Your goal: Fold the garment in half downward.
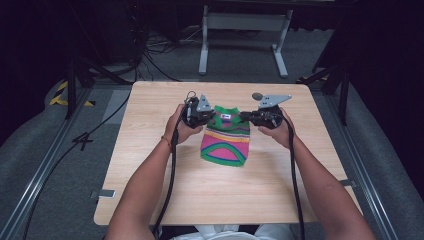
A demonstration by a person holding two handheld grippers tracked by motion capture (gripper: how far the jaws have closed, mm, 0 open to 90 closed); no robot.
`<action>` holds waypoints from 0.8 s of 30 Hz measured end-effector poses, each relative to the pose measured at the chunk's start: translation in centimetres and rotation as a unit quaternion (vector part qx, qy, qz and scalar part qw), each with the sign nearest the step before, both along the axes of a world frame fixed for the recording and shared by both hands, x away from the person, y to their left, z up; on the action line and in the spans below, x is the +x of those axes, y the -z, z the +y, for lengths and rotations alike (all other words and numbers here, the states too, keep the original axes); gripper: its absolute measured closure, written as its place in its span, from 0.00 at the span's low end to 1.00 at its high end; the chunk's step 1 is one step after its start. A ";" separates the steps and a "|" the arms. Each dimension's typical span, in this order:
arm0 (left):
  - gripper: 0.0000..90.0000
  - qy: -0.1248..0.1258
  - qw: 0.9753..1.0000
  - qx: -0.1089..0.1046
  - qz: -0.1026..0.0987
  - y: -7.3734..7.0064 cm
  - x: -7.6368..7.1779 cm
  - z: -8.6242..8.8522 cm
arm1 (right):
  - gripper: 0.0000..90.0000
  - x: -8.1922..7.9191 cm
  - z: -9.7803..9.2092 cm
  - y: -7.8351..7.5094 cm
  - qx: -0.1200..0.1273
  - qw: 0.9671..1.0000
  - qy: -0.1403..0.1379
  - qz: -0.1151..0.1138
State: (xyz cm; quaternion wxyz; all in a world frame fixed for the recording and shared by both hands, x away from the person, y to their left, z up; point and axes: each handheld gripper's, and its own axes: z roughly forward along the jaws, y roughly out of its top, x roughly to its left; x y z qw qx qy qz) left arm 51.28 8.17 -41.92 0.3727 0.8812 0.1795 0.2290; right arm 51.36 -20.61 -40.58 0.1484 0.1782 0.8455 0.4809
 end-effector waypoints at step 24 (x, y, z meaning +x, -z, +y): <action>0.89 0.120 0.988 0.071 0.066 4.3 -7.5 0.5 | 0.91 -7.4 0.3 5.4 -0.110 0.990 -0.076 0.044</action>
